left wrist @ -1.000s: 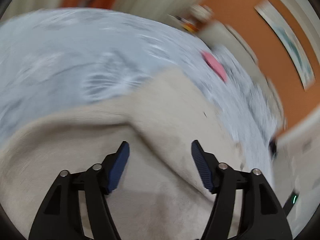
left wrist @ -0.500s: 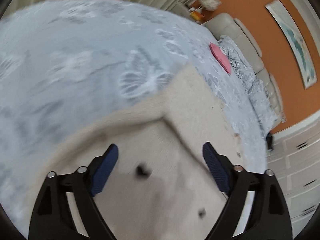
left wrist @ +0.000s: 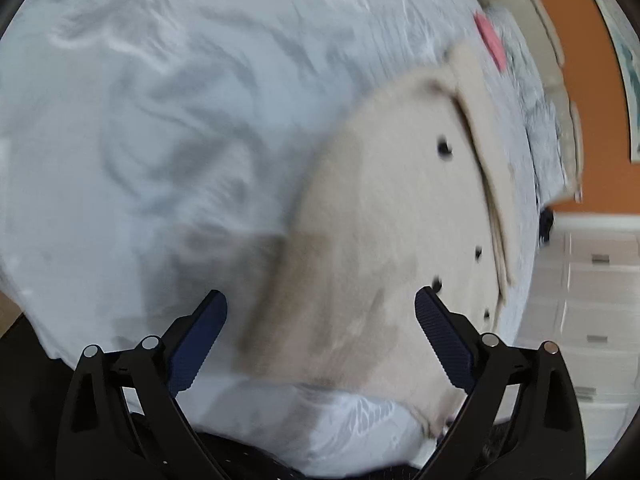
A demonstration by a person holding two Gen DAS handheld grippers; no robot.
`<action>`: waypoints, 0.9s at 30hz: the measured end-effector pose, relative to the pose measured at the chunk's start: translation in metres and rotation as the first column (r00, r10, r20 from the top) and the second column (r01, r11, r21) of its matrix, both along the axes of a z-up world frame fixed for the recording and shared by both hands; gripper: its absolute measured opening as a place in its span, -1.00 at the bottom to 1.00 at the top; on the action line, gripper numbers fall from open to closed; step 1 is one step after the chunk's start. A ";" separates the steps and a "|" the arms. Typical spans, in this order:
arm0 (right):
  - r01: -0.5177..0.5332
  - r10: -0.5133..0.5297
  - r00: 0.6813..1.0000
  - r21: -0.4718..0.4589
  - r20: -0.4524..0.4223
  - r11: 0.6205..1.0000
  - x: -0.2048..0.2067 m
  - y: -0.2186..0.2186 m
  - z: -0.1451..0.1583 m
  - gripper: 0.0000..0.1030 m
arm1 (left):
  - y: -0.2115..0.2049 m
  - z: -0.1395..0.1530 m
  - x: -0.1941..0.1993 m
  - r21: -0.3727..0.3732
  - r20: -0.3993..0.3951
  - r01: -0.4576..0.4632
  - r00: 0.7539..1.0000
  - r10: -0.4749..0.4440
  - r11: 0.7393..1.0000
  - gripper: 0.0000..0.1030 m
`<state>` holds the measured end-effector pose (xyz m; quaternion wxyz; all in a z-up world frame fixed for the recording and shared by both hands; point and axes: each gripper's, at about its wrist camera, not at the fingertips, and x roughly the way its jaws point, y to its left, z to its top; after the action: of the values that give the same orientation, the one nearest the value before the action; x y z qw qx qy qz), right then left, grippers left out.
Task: Fold small clothes
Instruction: 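Grasp the sweater hem with the left tool while the right tool grasps the hem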
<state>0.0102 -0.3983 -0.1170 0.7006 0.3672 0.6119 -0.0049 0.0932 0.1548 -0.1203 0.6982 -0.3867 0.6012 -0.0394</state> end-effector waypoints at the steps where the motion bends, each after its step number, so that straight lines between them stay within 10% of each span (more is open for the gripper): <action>1: -0.005 0.005 1.000 0.005 -0.006 1.000 0.003 0.001 -0.001 0.28 | -0.001 0.000 0.003 0.018 0.001 0.012 1.000 -0.012 1.000 0.63; 3: -0.003 0.003 1.000 -0.029 -0.007 1.000 0.002 0.003 0.001 -0.40 | -0.010 0.000 0.008 0.012 -0.003 0.071 0.997 -0.071 0.997 -0.60; 4: -0.002 0.002 1.000 -0.017 0.010 1.000 0.001 0.005 0.002 -0.83 | -0.012 -0.005 0.008 -0.036 -0.029 0.080 0.996 -0.082 0.996 -0.84; 16: 0.086 -0.104 0.880 0.060 0.464 0.994 -0.107 -0.004 0.120 -0.87 | 0.032 0.078 -0.071 -0.283 0.096 -0.013 0.995 0.042 0.959 -0.87; 27: 0.076 -0.095 0.884 0.060 0.458 0.995 -0.231 -0.001 0.133 -0.87 | 0.043 0.126 -0.180 -0.288 0.147 0.066 0.989 -0.024 0.955 -0.88</action>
<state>-0.2204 -0.3993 0.0164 0.8171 0.3986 0.4115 0.0638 -0.0872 0.1978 0.0052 0.6732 -0.4679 0.5465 -0.1711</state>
